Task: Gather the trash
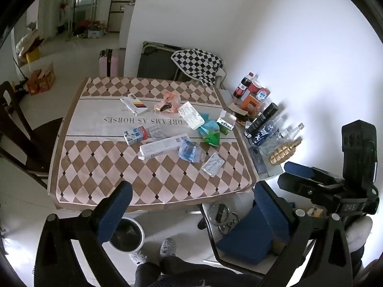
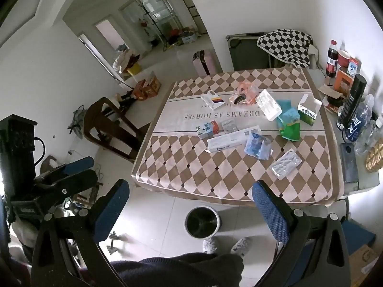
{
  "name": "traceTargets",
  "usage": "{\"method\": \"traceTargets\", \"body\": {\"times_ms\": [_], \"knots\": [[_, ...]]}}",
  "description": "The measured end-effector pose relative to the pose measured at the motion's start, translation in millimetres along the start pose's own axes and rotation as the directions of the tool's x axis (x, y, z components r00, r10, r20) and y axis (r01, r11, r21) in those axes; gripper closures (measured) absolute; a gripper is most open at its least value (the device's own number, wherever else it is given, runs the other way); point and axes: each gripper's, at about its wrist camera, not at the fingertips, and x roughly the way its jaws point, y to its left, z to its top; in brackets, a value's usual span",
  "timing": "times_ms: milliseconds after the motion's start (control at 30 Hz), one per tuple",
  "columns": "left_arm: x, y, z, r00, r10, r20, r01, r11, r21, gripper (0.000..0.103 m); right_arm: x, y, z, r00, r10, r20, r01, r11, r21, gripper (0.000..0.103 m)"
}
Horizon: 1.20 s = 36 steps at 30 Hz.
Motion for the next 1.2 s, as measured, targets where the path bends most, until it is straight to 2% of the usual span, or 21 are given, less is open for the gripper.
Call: {"method": "traceTargets", "body": {"times_ms": [600,1200], "knots": [[0,1,3,1.000,-0.010,0.000,0.010,1.000,-0.009,0.000,11,5,16,1.000,0.005,-0.012,-0.005,1.000,-0.012,0.000],[1,1,3,1.000,-0.010,0.002,0.010,1.000,-0.008,0.000,11,6,17,1.000,0.008,-0.010,-0.008,1.000,-0.013,0.000]]}}
